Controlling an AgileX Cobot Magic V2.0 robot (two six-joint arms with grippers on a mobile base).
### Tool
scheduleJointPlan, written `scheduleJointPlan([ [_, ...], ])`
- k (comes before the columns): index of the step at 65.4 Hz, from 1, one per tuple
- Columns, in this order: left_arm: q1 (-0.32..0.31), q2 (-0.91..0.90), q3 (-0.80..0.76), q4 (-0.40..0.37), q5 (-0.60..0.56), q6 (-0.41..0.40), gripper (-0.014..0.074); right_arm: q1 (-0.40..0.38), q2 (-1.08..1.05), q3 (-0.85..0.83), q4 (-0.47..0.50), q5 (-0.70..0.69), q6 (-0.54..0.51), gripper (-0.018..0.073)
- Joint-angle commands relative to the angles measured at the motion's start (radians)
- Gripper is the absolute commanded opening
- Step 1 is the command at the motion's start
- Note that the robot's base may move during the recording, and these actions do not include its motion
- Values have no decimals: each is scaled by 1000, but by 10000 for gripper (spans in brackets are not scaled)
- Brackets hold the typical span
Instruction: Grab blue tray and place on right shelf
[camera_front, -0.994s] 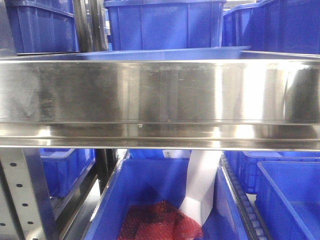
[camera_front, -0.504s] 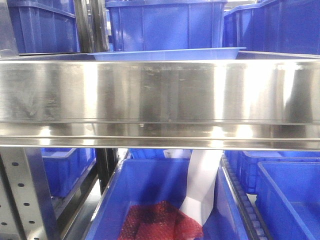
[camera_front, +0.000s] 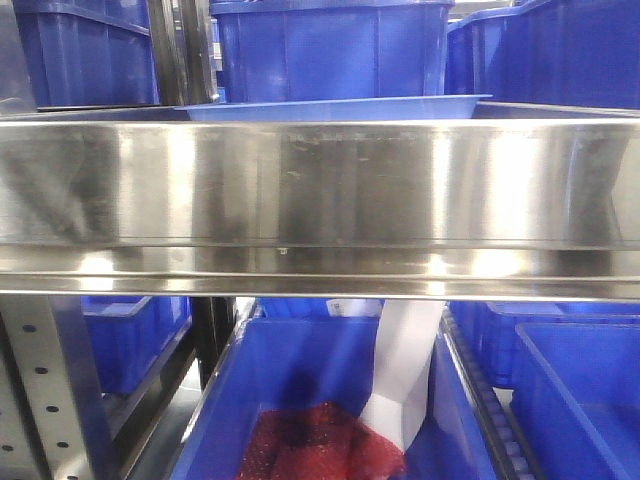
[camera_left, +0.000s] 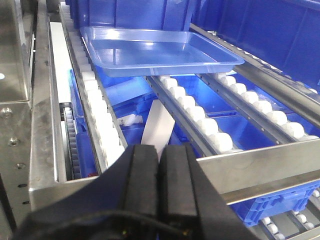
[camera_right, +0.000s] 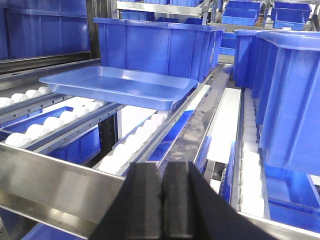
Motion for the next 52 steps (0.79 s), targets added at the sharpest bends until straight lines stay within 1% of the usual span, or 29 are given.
scheduleJointPlan([
  [1,-7,0,-30,1,-92,3,-49,0,10,-26,-14,-95,-15,57],
  [16,-5,-9,-28,-5,-90,3,-49,0,10,-26,-14,-95,-15,57],
  [19,11,-33,-21,-8,-85,31,-49,0,10,-26,-14,-95,-15,57],
  [21,29,-57,-7,-30,-85,72,-49,0,10,-26,-14,-95,-15,57],
  [24,69,-100,30,-98,-90,177,-49,0,10,-26,-14,-95,-15,57],
  [26,99,-126,53,-127,-96,237,-49,0,10,-26,-14,-95,-15,57],
  [29,144,-174,100,-163,-111,287,-49,0,10,-26,-14,-95,-15,57],
  [34,222,-271,200,-165,-146,305,-49,0,10,-26,-14,-95,-15,57],
  [40,292,-383,318,-156,-184,305,-49,0,10,-26,-14,-95,-15,57],
  [52,381,-559,538,-156,-289,305,-49,0,10,-26,-14,-95,-15,57],
])
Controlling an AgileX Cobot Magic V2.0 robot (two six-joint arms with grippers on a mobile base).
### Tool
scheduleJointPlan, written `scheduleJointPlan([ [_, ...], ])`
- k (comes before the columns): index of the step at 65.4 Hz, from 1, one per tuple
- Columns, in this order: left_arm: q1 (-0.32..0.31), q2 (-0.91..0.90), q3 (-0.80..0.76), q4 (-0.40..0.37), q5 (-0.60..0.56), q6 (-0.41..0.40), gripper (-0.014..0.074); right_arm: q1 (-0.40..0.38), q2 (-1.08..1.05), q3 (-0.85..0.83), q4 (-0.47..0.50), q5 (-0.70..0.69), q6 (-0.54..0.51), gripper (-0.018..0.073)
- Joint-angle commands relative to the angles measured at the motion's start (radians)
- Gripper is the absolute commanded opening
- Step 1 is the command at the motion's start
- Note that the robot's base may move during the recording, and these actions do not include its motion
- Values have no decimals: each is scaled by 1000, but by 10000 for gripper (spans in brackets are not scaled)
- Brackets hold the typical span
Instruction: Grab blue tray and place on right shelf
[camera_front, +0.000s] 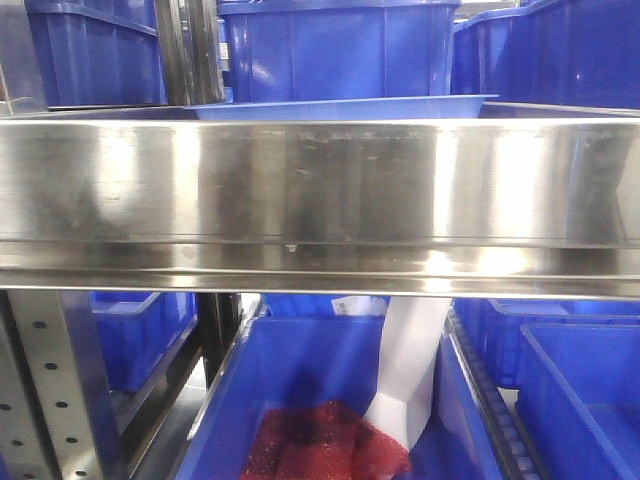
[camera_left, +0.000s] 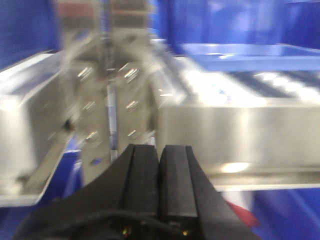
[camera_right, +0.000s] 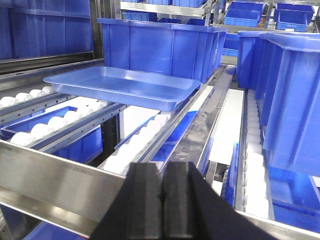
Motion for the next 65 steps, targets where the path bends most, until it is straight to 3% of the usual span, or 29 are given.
scheduleJointPlan([
  [1,33,-42,61,-16,-162,6,-49,0,11,-26,-12,-95,-12,57],
  [6,55,-31,138,-16,-294,6,-49,0,11,-26,-12,-93,-12,57],
  [9,61,-37,131,-16,-234,6,-49,0,11,-26,-12,-93,-12,57],
  [20,61,-37,133,-16,-190,6,-49,0,11,-26,-12,-93,-12,57],
  [57,61,-37,133,-16,-190,6,-49,0,10,-19,-15,-94,-12,57],
  [65,61,-37,133,-16,-190,6,-49,-64,5,28,-23,-96,-43,57],
])
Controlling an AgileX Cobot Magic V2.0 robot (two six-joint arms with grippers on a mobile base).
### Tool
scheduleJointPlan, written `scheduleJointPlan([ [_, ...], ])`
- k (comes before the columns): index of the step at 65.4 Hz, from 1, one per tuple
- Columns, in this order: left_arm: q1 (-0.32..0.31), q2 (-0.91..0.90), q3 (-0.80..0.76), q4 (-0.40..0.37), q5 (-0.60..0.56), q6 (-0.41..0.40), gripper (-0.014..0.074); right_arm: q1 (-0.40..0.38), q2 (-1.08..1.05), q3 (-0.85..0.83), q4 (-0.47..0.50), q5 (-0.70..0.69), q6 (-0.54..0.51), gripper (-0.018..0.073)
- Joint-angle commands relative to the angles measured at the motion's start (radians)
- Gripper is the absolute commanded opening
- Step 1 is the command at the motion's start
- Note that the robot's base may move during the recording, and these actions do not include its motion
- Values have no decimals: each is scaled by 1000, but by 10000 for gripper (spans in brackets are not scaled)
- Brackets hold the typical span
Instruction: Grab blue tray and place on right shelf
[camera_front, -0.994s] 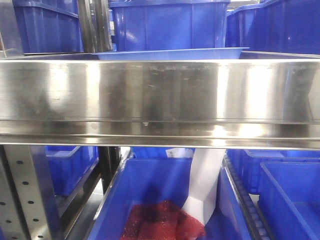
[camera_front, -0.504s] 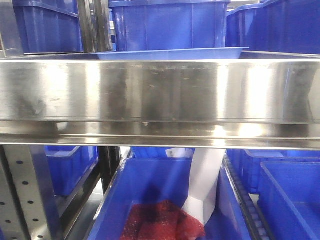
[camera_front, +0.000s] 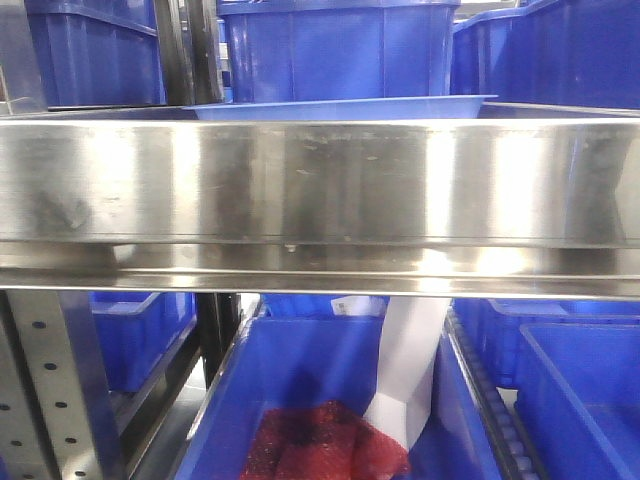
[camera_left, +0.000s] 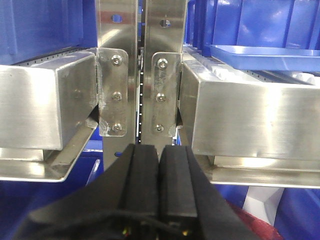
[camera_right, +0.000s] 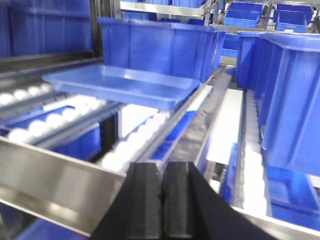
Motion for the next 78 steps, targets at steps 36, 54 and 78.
scheduleJointPlan([
  [36,0,-15,31,-10,-78,4,-49,-283,-174,358,63,-374,-24,57],
  [54,1,-15,31,-10,-78,4,-49,-283,-174,358,63,-369,-24,57],
  [78,1,-15,31,-10,-78,4,-49,-266,-174,358,63,-369,-24,57],
])
